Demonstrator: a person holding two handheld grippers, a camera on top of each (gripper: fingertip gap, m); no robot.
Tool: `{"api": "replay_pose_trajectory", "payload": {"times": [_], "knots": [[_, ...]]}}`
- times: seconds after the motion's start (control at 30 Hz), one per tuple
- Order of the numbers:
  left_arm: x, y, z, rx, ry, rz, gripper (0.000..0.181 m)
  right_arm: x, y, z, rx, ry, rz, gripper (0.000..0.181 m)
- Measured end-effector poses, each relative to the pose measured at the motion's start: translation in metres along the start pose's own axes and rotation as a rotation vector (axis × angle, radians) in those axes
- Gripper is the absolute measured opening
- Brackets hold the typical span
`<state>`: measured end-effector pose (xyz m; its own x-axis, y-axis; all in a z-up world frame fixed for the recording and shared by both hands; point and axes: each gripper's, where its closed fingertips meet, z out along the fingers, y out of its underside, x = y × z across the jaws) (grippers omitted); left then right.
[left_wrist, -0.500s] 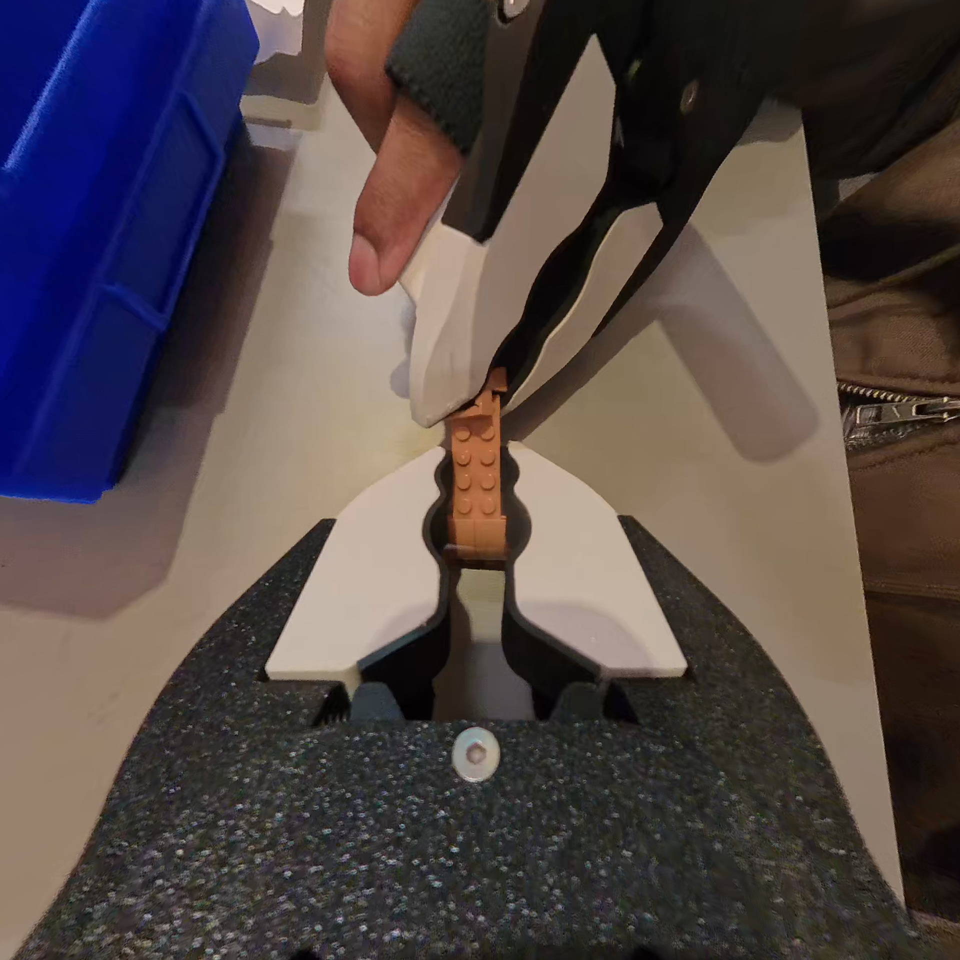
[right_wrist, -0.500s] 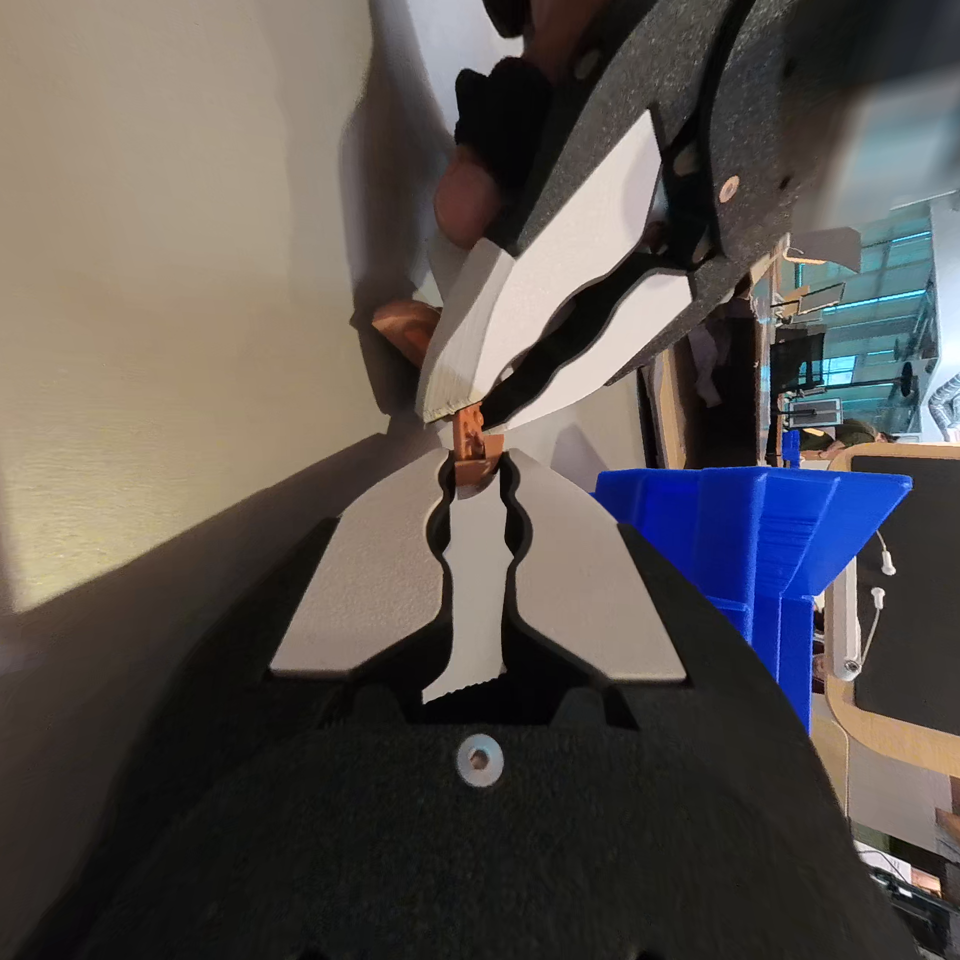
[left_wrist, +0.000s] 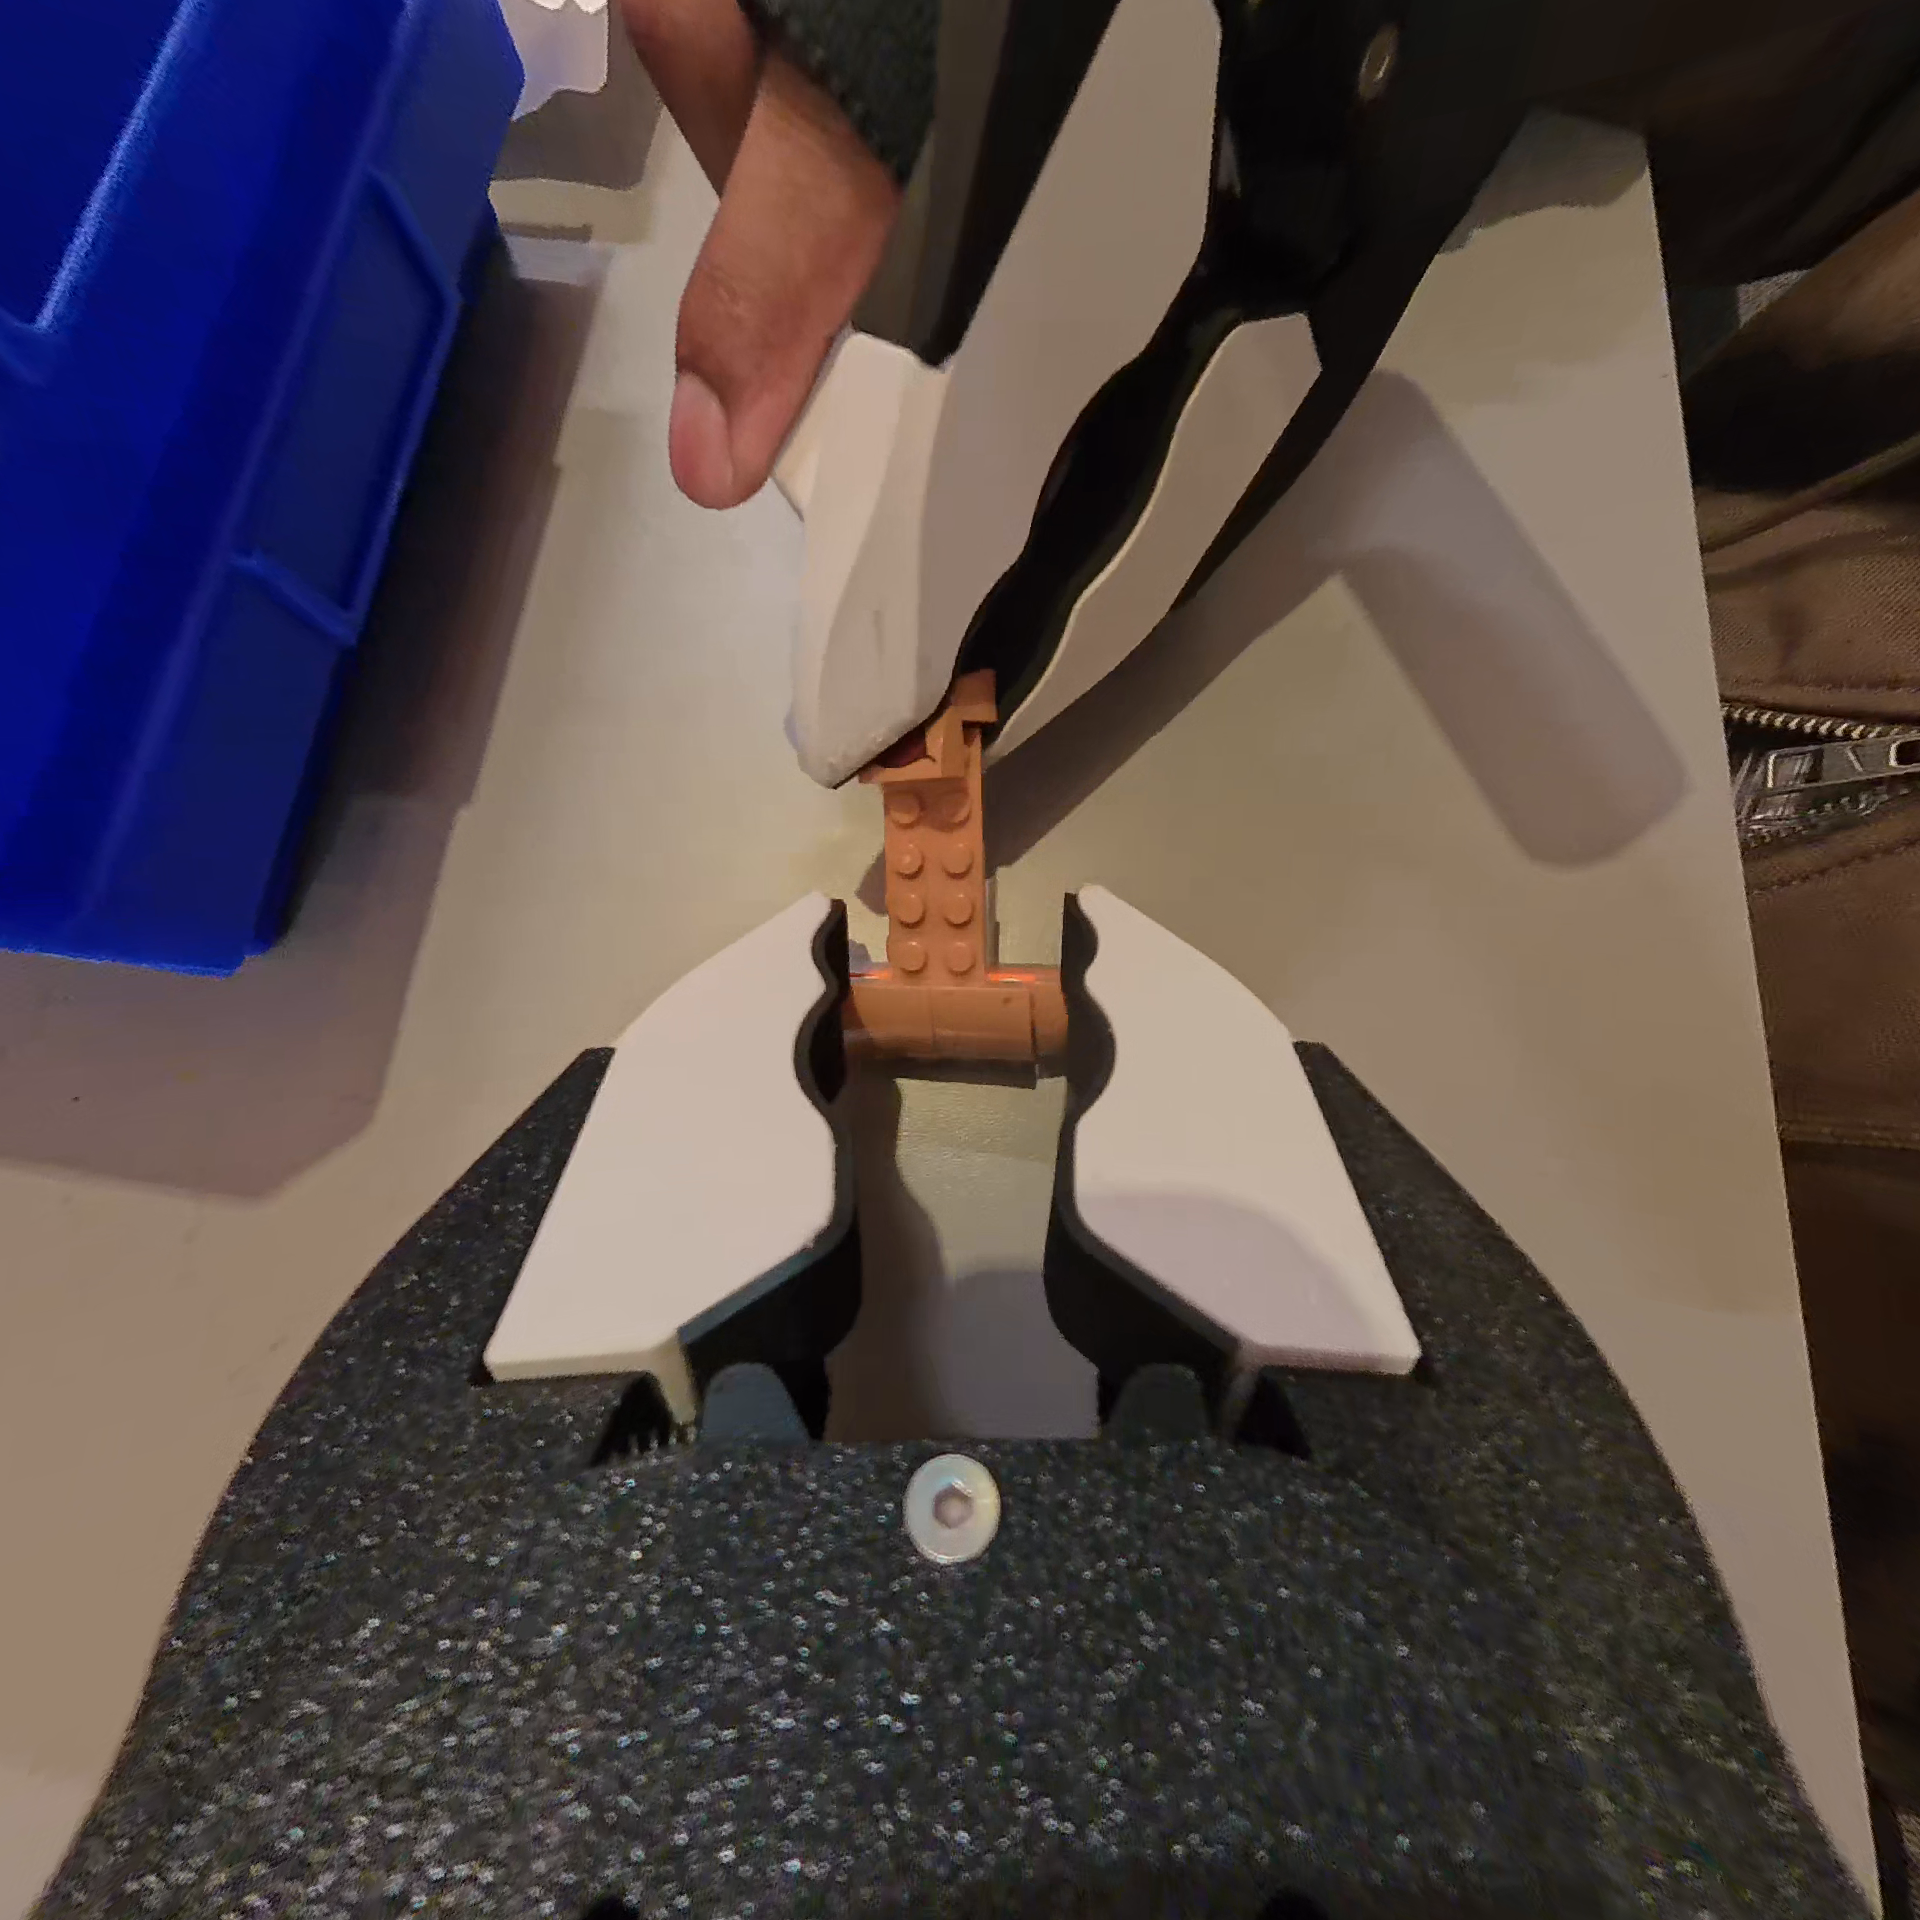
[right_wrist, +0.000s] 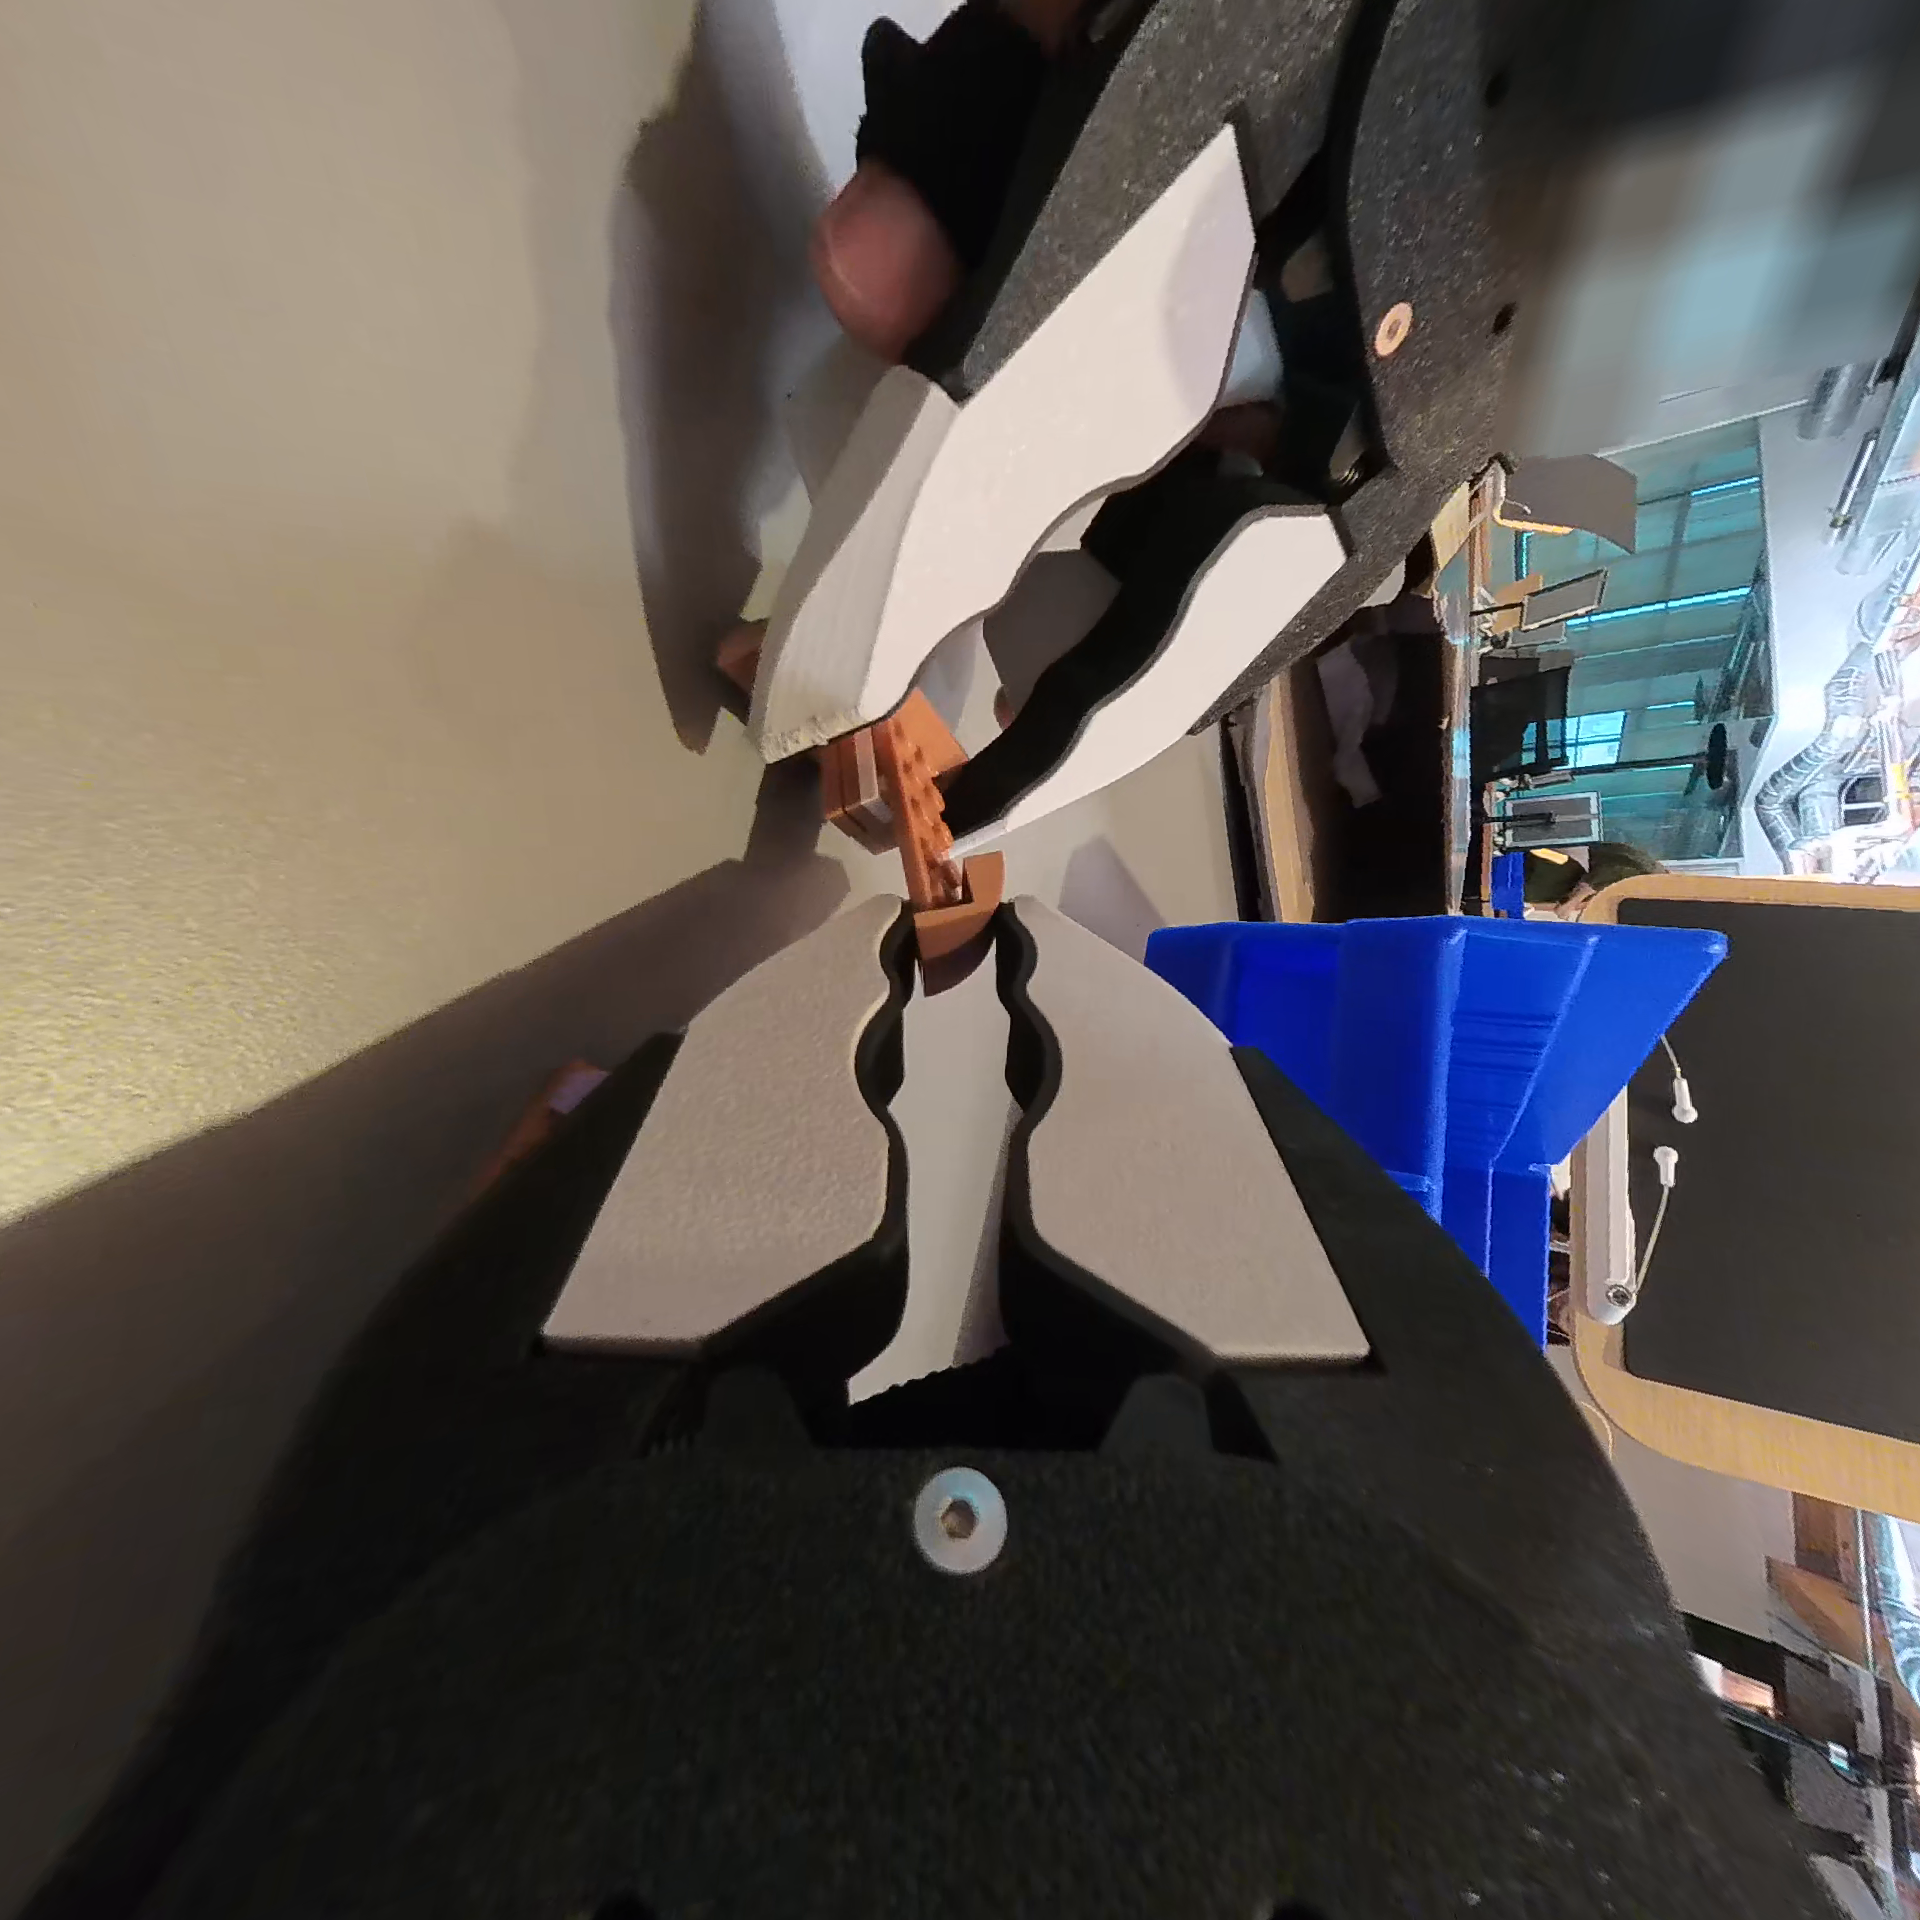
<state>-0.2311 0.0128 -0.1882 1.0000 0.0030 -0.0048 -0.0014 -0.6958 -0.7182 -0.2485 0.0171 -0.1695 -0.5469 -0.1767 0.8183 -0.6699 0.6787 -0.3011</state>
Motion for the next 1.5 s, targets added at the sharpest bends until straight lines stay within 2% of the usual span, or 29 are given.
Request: {"api": "replay_pose_trajectory", "payload": {"times": [0.1, 0.17, 0.43, 0.6, 0.87, 1.2, 1.37, 1.5], "knots": [[0.0, 0.001, 0.001, -0.002, -0.009, 0.006, 0.037, 0.0, -0.001, 0.0, 0.002, 0.003, -0.003, 0.015], [0.001, 0.001, 0.003, -0.004, -0.006, 0.014, 0.025, 0.001, -0.003, 0.0, 0.006, 0.004, -0.001, 0.015], [-0.003, 0.002, 0.003, -0.002, -0.045, 0.031, 0.022, 0.004, -0.005, 0.001, 0.006, -0.016, 0.095, 0.014], [-0.005, 0.002, 0.004, -0.006, -0.065, 0.031, 0.02, 0.006, -0.006, 0.001, -0.007, -0.006, 0.082, 0.014], [-0.004, 0.003, 0.007, -0.026, -0.06, 0.013, 0.02, 0.006, -0.007, 0.001, -0.034, 0.028, -0.021, 0.014], [0.003, 0.003, 0.017, -0.071, -0.024, 0.022, 0.019, 0.022, -0.022, -0.001, -0.006, 0.098, -0.012, 0.012], [0.004, 0.009, 0.01, -0.066, -0.005, 0.009, 0.02, 0.015, -0.012, -0.003, -0.034, 0.081, -0.055, 0.012], [0.0, 0.01, 0.006, -0.06, -0.022, -0.004, 0.033, 0.027, -0.001, -0.014, -0.027, 0.118, 0.0, 0.012]]}}
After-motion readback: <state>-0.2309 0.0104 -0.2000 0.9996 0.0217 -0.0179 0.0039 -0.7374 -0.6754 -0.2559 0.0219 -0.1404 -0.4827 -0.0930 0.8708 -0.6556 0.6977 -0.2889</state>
